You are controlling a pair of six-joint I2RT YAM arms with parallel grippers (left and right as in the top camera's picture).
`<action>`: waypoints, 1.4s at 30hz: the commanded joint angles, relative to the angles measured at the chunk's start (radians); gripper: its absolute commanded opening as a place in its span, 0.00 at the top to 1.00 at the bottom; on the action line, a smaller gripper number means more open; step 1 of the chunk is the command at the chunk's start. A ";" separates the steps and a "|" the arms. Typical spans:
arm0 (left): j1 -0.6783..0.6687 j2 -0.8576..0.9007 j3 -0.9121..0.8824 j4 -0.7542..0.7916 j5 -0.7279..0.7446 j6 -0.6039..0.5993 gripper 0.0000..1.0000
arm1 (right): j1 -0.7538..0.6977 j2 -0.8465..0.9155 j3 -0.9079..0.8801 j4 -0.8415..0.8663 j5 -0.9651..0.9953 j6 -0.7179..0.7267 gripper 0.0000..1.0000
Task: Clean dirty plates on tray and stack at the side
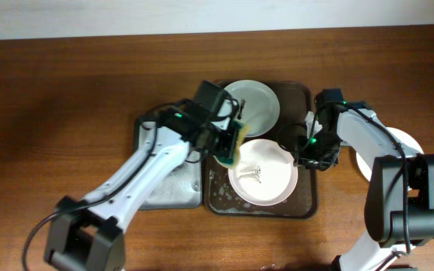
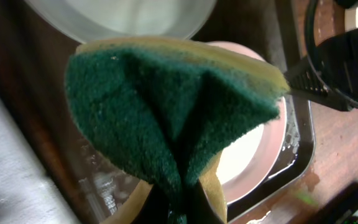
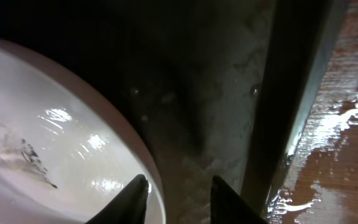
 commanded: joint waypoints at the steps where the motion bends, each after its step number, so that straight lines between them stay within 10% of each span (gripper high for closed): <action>1: -0.062 0.105 0.008 0.045 0.026 -0.081 1.00 | 0.010 0.011 -0.070 0.082 -0.066 -0.007 0.72; 3: -0.078 0.145 0.008 0.091 0.089 -0.083 1.00 | 0.016 0.011 -0.133 0.164 -0.072 0.026 0.96; 12: -0.198 0.428 0.008 0.322 0.230 -0.332 1.00 | 0.016 -0.002 -0.135 0.159 -0.050 0.068 0.96; 18: -0.124 0.460 0.024 0.025 -0.483 -0.303 1.00 | 0.016 -0.002 -0.135 0.143 -0.050 0.067 0.96; 24: -0.143 0.460 0.124 -0.122 -0.877 -0.222 1.00 | 0.017 -0.005 -0.135 0.107 0.007 0.048 0.96; 36: 0.038 0.263 0.518 -0.577 -0.409 -0.089 1.00 | 0.069 -0.519 -0.132 0.016 0.224 0.048 0.96; 42: 0.341 0.182 0.063 -0.352 -0.060 0.161 1.00 | 0.478 -0.573 -0.075 -0.035 0.773 0.125 0.96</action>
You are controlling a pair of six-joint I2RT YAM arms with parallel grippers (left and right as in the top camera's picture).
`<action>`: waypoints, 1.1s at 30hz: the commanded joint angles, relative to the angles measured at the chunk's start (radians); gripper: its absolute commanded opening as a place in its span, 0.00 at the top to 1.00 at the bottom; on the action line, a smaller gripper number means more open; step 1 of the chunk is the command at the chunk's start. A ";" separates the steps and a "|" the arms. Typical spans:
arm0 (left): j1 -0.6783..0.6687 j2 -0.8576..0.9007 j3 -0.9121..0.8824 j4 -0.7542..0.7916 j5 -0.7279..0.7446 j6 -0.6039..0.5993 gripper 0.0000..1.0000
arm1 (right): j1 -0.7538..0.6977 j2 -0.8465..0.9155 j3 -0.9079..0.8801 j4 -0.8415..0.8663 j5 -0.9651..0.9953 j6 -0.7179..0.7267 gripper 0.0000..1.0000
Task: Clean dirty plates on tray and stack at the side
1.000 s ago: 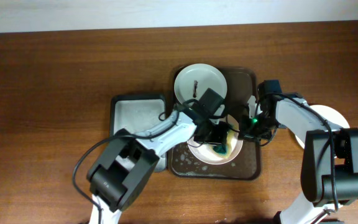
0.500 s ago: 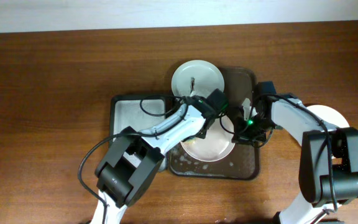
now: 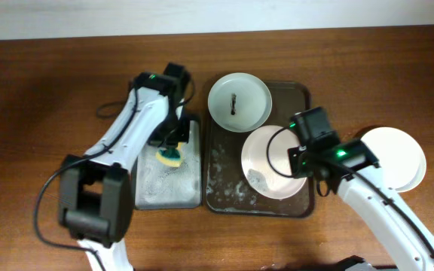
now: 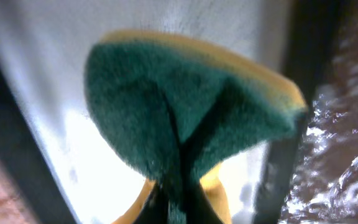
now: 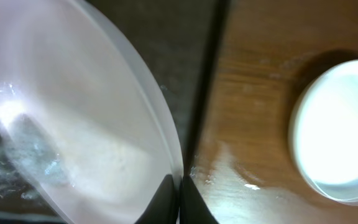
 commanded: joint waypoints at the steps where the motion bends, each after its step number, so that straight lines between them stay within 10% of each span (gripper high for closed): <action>1: 0.120 -0.100 -0.188 0.085 0.211 0.161 1.00 | 0.179 -0.021 0.079 -0.051 0.360 0.052 0.96; 8: 0.135 -0.152 -0.220 0.128 0.201 0.202 0.90 | 0.612 -0.021 0.145 -0.214 0.885 0.180 0.96; 13: 0.135 -0.152 -0.220 0.140 0.201 0.202 0.49 | 0.615 -0.021 0.145 -0.218 0.886 0.182 0.96; 17: 0.135 -0.224 -0.207 0.093 0.211 0.202 0.48 | 0.591 -0.020 0.144 -0.220 0.816 0.293 0.96; 18: 0.135 -0.297 -0.207 0.078 0.212 0.202 0.40 | 0.560 -0.019 0.144 -0.220 0.754 0.340 0.96; 19: 0.135 -0.354 -0.207 0.073 0.212 0.202 0.00 | 0.525 -0.021 0.147 -0.222 0.739 0.326 0.96; 28: 0.135 -0.419 -0.207 0.069 0.212 0.202 0.00 | 0.452 -0.002 0.178 -0.197 0.707 0.242 0.96; 33: 0.135 -0.419 -0.207 0.069 0.212 0.202 0.00 | -0.001 -0.003 0.179 -0.182 -0.008 0.128 0.96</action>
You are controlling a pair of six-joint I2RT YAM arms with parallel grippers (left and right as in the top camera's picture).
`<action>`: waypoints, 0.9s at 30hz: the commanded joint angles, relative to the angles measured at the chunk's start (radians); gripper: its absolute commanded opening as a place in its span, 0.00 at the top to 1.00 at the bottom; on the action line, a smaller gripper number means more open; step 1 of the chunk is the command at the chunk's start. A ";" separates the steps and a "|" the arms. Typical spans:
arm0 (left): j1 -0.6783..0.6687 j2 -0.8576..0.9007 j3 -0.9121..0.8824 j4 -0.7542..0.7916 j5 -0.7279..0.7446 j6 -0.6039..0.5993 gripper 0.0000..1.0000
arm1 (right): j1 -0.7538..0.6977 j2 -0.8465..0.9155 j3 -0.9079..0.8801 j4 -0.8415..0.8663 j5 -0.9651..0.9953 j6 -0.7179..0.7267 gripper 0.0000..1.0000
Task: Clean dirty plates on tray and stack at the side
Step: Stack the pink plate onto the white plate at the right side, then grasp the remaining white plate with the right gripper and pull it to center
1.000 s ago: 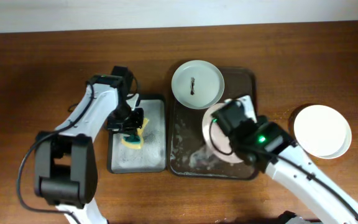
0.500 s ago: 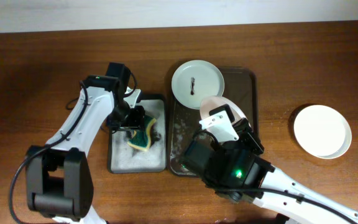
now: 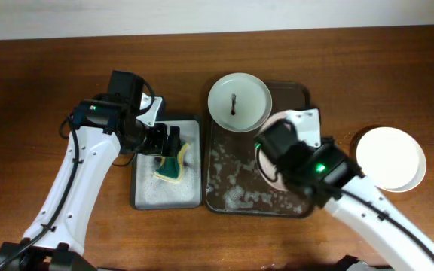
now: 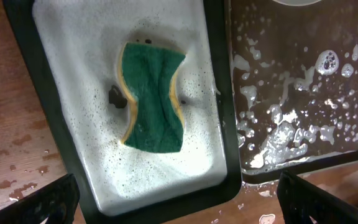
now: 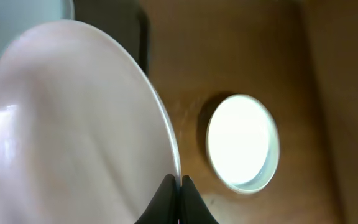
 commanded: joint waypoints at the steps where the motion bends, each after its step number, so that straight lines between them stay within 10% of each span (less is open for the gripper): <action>1: 0.003 0.000 0.007 0.000 0.014 0.005 0.00 | -0.320 -0.002 0.019 0.001 -0.524 -0.233 0.96; 7: 0.003 0.000 0.007 0.000 0.014 0.005 0.00 | -1.237 0.020 0.019 0.135 -0.835 -0.237 0.96; 13: 0.003 0.000 0.007 0.000 0.014 0.005 0.00 | -1.443 0.321 0.019 0.257 -0.819 -0.132 0.96; 15: 0.003 0.000 0.007 0.000 0.014 0.004 0.00 | -1.442 0.389 0.019 0.237 -0.788 -0.131 0.94; 16: 0.003 0.000 0.007 0.000 0.014 0.005 0.00 | -1.442 0.384 0.030 0.240 -0.870 -0.135 0.58; 17: 0.003 0.000 0.007 0.000 0.014 0.005 0.00 | -1.424 0.351 0.078 0.244 -1.078 -0.217 0.54; 22: 0.003 0.000 0.007 0.000 0.014 0.005 0.00 | -0.906 0.174 0.203 0.156 -1.110 -0.464 0.50; 27: 0.003 0.000 0.007 0.000 0.014 0.005 0.00 | -0.407 0.424 0.193 0.414 -0.781 -0.463 0.50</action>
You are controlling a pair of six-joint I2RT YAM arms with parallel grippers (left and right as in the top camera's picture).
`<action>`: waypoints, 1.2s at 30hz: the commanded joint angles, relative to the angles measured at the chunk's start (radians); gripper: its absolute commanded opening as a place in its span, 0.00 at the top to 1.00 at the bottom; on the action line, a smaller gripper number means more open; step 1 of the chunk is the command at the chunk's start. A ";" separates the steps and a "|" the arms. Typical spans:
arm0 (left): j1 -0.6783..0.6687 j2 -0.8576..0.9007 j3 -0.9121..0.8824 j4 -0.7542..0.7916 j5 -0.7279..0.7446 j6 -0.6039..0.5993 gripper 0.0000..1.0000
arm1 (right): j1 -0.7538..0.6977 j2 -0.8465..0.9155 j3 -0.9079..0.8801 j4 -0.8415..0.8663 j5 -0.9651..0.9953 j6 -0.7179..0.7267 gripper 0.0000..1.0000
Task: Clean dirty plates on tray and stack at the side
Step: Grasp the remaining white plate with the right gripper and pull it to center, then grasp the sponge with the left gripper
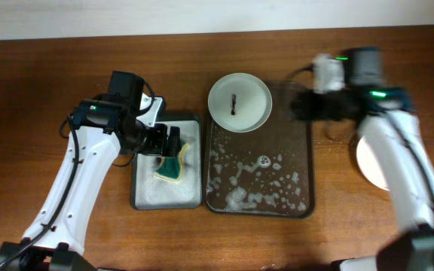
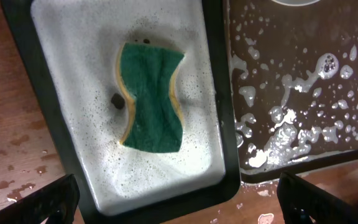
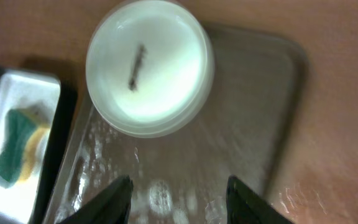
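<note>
One dirty white plate (image 1: 239,103) with a dark smear sits at the far left corner of the dark tray (image 1: 292,197). It also shows in the right wrist view, dirty plate (image 3: 148,65). Suds cover the tray floor. My right gripper (image 3: 180,200) hovers open and empty above the tray, near that plate. The green and yellow sponge (image 2: 151,106) lies in the soapy white tray (image 2: 61,81). My left gripper (image 2: 179,202) stands wide open above it, holding nothing. The clean white plates (image 1: 365,167) at the right are mostly hidden behind my right arm.
The soapy tray (image 1: 143,197) touches the dark tray's left side. Wet spots mark the wood around both trays. Bare brown table lies to the far left and along the front edge.
My right gripper no longer holds the pale plate. It is now open, further back over the tray's far right side. The left gripper and the sponge have not moved.
First my left gripper held the sponge over a dirty plate on the tray, with the right fingers open at its rim. Then the sponge was over the soapy tray and the right gripper gripped the plate's edge. Later the sponge lay released and the plate hung lifted. Now the right gripper is empty.
</note>
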 commanded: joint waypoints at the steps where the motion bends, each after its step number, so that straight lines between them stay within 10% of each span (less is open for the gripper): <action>1: 0.002 -0.001 0.008 0.002 0.008 0.005 0.00 | 0.117 0.203 -0.005 0.151 0.149 0.000 0.51; 5: 0.002 -0.001 0.008 0.002 0.008 0.005 0.00 | 0.087 0.454 -0.005 0.373 0.148 0.295 0.51; 8: 0.002 -0.001 0.008 0.001 0.008 0.005 0.00 | 0.086 0.474 -0.005 0.345 0.128 0.344 0.96; 17: 0.002 -0.001 0.008 0.000 0.008 0.005 0.00 | 0.046 -0.043 -0.039 -0.419 0.177 0.299 0.96; 23: 0.002 -0.001 0.008 0.005 0.008 0.005 0.00 | 0.052 -0.043 -0.426 -0.020 0.146 0.337 0.95; 24: 0.002 -0.001 0.007 0.004 0.008 0.005 0.00 | 0.052 -0.064 -0.393 -0.029 0.136 0.233 0.72; 28: -0.045 0.001 -0.050 0.047 -0.096 -0.030 0.00 | 0.052 -0.301 -0.140 -0.244 0.122 0.118 0.56; 36: -0.066 0.224 -0.383 0.482 -0.033 -0.153 0.78 | 0.052 -0.436 -0.119 -0.373 0.117 0.118 0.54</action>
